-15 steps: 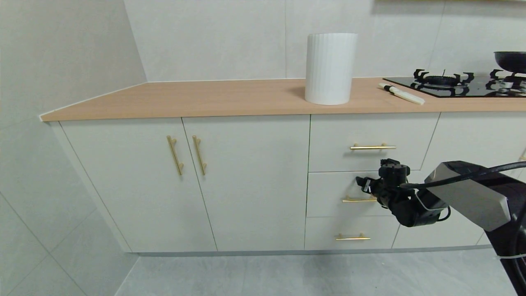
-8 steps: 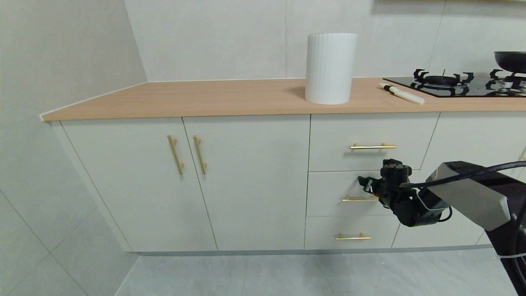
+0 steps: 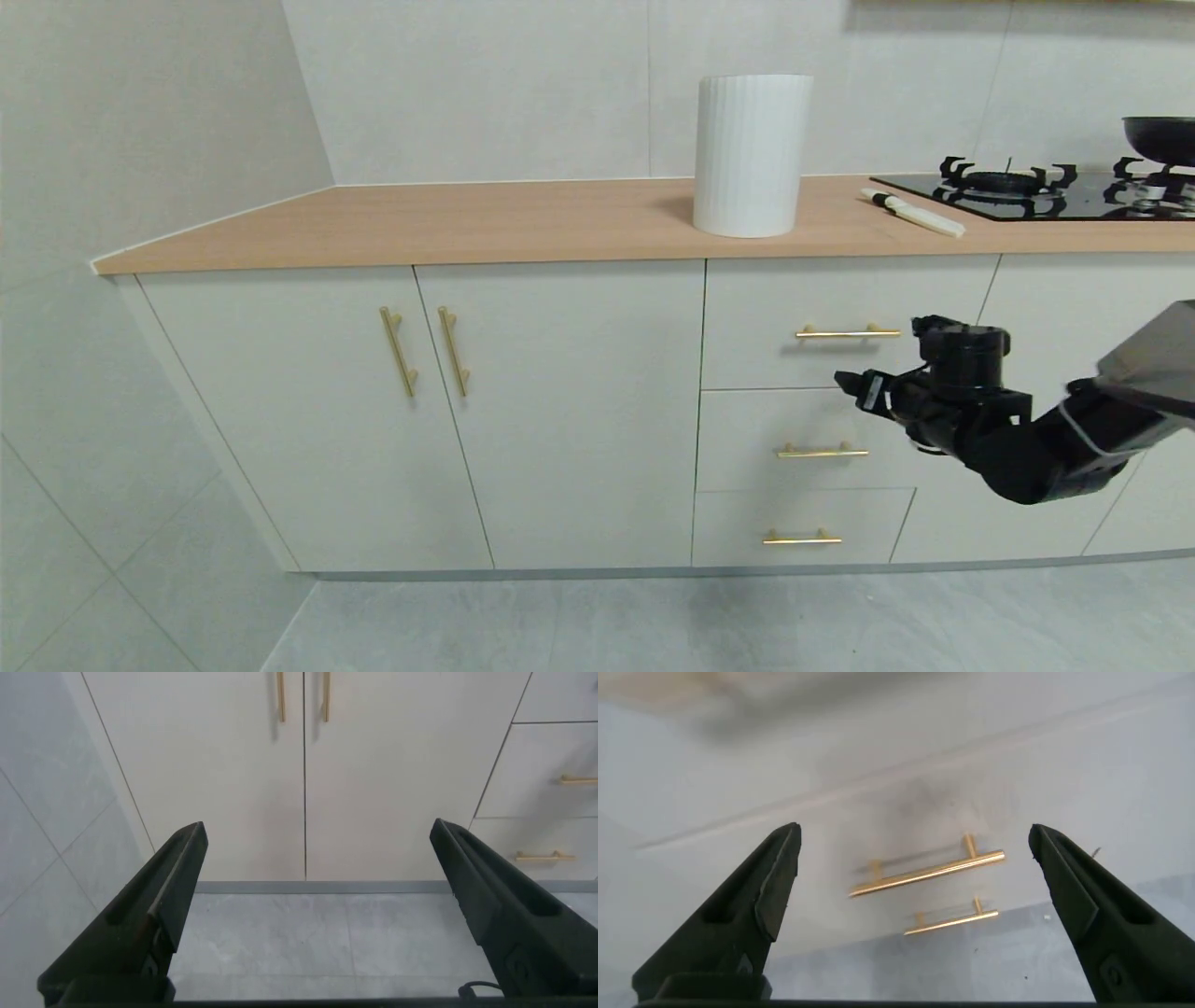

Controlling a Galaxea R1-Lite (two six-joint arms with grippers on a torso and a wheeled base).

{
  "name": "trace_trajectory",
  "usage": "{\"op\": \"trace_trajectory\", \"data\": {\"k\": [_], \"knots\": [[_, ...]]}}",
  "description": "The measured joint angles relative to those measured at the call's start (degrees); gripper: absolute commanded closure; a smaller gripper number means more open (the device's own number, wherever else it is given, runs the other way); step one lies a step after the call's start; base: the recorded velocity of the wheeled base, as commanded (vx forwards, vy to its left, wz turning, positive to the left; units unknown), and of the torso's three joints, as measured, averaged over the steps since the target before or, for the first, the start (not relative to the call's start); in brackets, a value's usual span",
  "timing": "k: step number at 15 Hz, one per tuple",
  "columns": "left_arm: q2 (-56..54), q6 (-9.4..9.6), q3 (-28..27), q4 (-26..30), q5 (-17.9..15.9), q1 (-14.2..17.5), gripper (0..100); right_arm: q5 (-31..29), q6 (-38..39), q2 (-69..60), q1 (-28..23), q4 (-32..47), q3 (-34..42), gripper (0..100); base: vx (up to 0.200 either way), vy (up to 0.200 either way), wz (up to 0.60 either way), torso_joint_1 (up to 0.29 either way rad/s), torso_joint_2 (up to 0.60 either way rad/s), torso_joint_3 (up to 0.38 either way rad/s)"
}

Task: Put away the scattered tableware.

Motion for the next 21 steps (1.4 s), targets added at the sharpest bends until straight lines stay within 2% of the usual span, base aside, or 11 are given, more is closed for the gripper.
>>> {"op": "trace_trajectory", "data": {"k": [3,7,10,12,16,19,21], "knots": [[0.0,0.02,0.0,0.0,-0.02,0.0,0,-2.47,-2.36,-17.27,2.56,1.5,10.18,0,0.0,0.0,0.0,0.0,0.0,0.0],[0.0,0.0,0.0,0.0,-0.05,0.0,0,-6.3,-9.95,-41.62,5.41,2.96,24.76,0,0.0,0.0,0.0,0.0,0.0,0.0],[0.0,0.02,0.0,0.0,0.0,0.0,0,-9.53,-15.77,-60.58,6.07,10.7,32.02,0,0.0,0.0,0.0,0.0,0.0,0.0],[0.0,0.02,0.0,0.02,0.0,0.0,0,-10.7,-19.9,-73.07,5.22,20.42,34.24,0,0.0,0.0,0.0,0.0,0.0,0.0],[0.0,0.02,0.0,0.02,-0.02,0.0,0,-11.56,-28.88,-97.43,-1.65,38.51,35.95,0,0.0,0.0,0.0,0.0,0.0,0.0],[0.0,0.0,0.0,0.02,0.0,0.0,0,-12.46,-31.66,-110.67,-4.92,48.91,36.0,0,0.0,0.0,0.0,0.0,0.0,0.0],[0.0,0.0,0.0,0.02,0.0,0.0,0,-12.02,-31.96,-116.31,-7.35,52.14,36.08,0,0.0,0.0,0.0,0.0,0.0,0.0]]}}
